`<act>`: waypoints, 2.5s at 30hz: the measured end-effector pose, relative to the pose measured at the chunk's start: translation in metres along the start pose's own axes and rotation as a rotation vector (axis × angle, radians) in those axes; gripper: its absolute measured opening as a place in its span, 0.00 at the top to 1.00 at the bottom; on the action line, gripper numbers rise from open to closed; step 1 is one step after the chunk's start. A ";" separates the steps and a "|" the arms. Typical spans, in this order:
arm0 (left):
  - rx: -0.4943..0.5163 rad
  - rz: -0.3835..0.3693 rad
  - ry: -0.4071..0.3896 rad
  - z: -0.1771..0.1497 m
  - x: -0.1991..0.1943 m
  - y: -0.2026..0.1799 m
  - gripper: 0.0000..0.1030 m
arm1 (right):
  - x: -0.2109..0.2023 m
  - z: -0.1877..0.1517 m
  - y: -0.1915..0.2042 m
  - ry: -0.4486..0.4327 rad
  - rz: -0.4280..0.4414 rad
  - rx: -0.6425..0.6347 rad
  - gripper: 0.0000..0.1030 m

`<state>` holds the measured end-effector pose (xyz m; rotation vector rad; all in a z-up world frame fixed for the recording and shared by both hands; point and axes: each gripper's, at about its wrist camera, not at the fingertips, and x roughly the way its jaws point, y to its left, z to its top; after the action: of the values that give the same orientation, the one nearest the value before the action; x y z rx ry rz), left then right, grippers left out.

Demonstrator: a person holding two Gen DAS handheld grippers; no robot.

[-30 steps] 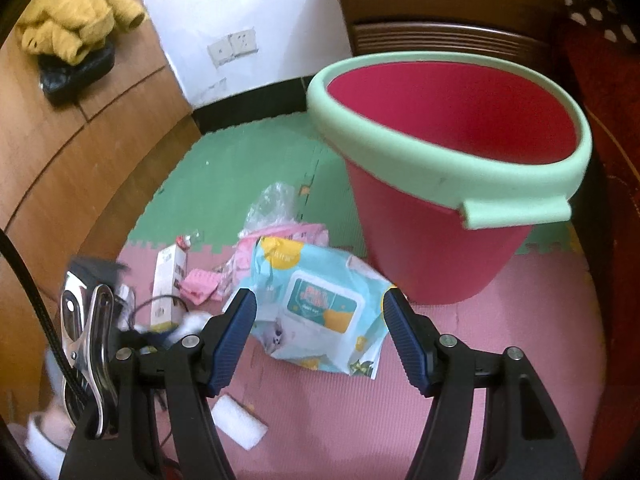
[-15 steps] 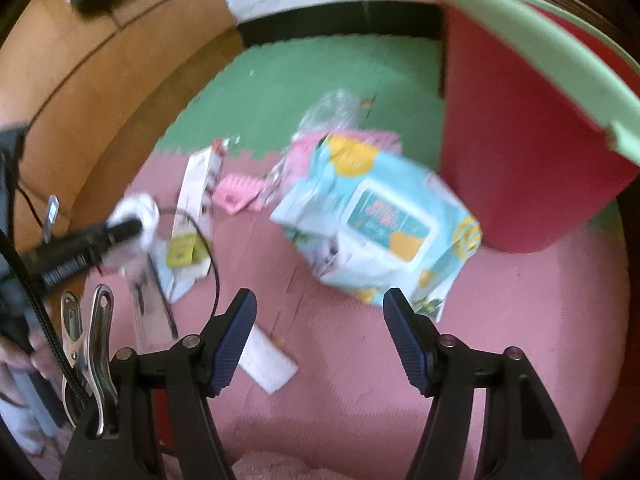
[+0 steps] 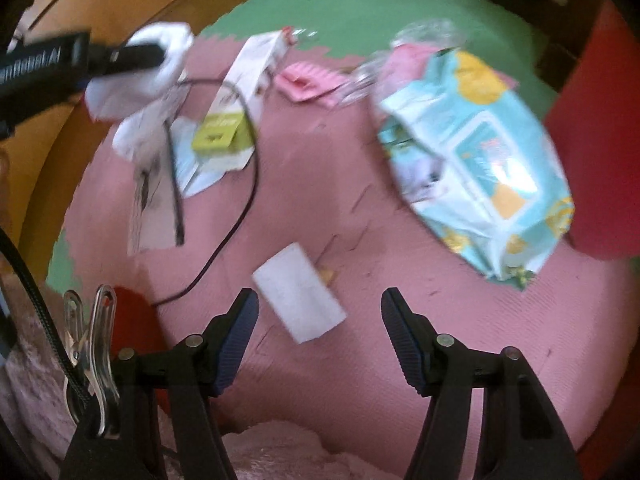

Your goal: Collect trash

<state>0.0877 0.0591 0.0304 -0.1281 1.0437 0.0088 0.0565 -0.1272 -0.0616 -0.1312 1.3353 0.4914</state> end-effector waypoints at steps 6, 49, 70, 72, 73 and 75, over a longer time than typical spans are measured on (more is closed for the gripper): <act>-0.024 0.001 0.002 0.000 0.001 0.009 0.77 | 0.030 0.000 0.018 0.093 -0.077 -0.117 0.36; -0.043 -0.030 0.006 0.001 0.001 0.010 0.77 | 0.098 0.000 0.020 0.150 -0.067 -0.113 0.76; 0.030 -0.050 -0.058 0.000 -0.039 -0.028 0.77 | -0.028 0.001 -0.001 -0.052 0.100 -0.055 0.79; 0.045 -0.047 -0.064 -0.001 -0.044 -0.032 0.77 | -0.041 0.001 0.003 -0.067 0.108 -0.042 0.79; 0.053 -0.046 -0.067 -0.002 -0.047 -0.035 0.77 | -0.046 0.002 0.004 -0.080 0.108 -0.039 0.79; 0.064 -0.047 -0.069 -0.002 -0.052 -0.040 0.77 | -0.053 0.006 0.012 -0.101 0.102 -0.030 0.79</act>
<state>0.0626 0.0216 0.0787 -0.0937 0.9711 -0.0619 0.0487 -0.1282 -0.0079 -0.0628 1.2405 0.5971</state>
